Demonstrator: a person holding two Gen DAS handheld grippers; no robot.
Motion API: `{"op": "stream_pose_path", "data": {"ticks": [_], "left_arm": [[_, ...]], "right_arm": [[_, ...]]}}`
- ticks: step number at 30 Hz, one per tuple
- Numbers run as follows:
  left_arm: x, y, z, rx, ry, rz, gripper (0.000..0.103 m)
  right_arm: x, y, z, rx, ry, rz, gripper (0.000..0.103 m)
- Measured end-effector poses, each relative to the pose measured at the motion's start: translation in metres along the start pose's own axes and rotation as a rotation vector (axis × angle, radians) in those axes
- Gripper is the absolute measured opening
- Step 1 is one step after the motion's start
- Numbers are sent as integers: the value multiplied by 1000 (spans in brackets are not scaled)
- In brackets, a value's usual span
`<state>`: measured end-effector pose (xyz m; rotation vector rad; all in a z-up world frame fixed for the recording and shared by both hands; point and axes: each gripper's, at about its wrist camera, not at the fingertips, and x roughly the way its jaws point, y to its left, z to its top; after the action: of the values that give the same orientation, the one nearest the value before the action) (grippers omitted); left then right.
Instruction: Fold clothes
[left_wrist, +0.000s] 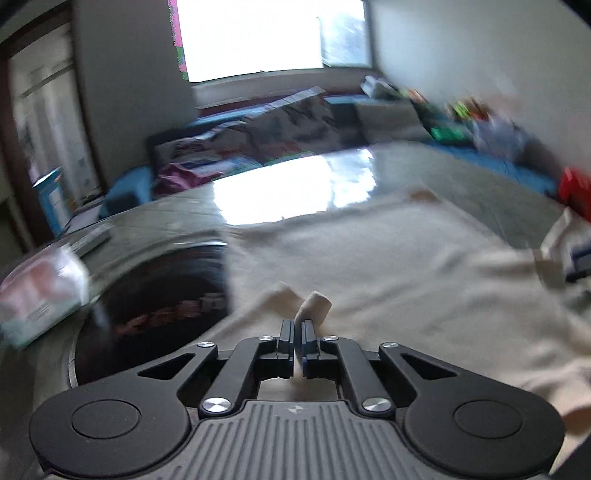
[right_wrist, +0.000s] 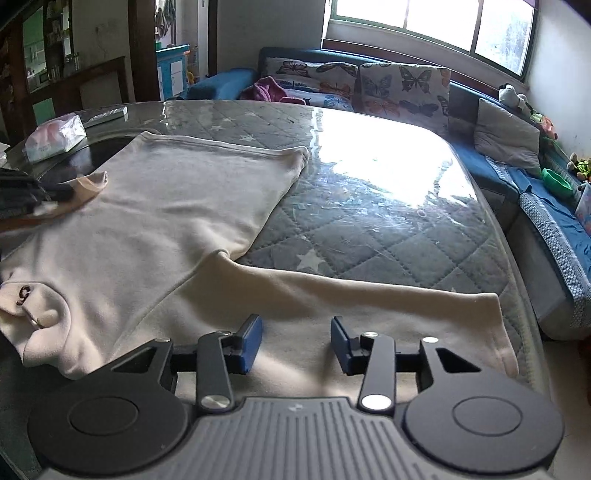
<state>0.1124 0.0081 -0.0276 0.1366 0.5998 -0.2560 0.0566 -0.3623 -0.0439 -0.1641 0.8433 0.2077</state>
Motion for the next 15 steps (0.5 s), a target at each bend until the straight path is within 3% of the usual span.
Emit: {"op": "stream_pose_path", "data": {"ticks": [8, 15], "left_arm": [[-58, 86, -9, -265, -104, 149, 3], [-72, 136, -46, -342, -52, 310, 3]], "right_arm": [[0, 2, 0, -6, 1, -9, 42], [2, 5, 4, -14, 6, -22, 42]]}}
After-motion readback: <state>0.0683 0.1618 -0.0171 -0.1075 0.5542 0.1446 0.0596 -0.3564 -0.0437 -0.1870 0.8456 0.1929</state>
